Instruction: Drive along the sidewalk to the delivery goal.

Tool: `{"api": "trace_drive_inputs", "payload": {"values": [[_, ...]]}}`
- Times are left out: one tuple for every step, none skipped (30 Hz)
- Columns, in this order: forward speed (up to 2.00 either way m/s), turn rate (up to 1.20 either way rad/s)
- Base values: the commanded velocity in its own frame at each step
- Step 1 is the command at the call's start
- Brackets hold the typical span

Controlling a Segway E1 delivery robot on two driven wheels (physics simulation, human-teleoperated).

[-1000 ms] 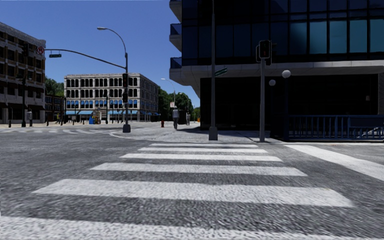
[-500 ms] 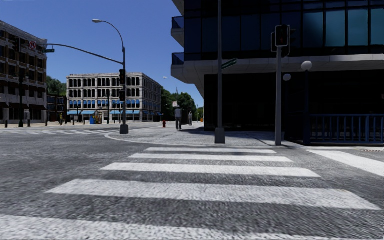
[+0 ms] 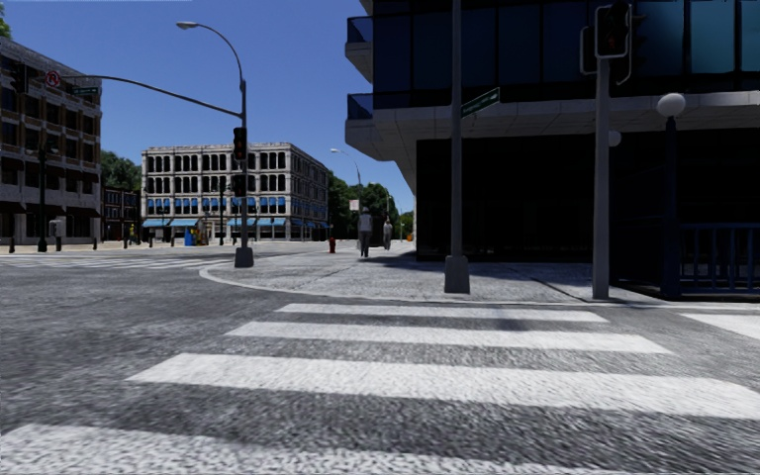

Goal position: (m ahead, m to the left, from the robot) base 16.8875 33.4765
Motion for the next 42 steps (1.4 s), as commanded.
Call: {"api": "trace_drive_inputs", "payload": {"values": [[2.0,0.0],[2.0,0.0],[2.0,0.0],[2.0,0.0],[2.0,0.0],[2.0,0.0],[2.0,0.0],[2.0,0.0],[2.0,0.0],[2.0,0.0],[2.0,0.0],[2.0,0.0],[2.0,0.0],[2.0,0.0],[2.0,0.0],[2.0,0.0],[2.0,0.0],[2.0,0.0],[2.0,0.0],[2.0,0.0],[2.0,0.0],[2.0,0.0],[2.0,0.0],[2.0,0.0],[2.0,0.0],[2.0,0.0],[2.0,0.0],[2.0,0.0],[2.0,0.0],[2.0,0.0],[2.0,0.0],[2.0,0.0],[2.0,0.0],[2.0,0.0],[2.0,0.0],[2.0,0.0],[2.0,0.0],[2.0,0.0],[2.0,0.0],[2.0,0.0],[2.0,0.0],[2.0,0.0]]}}
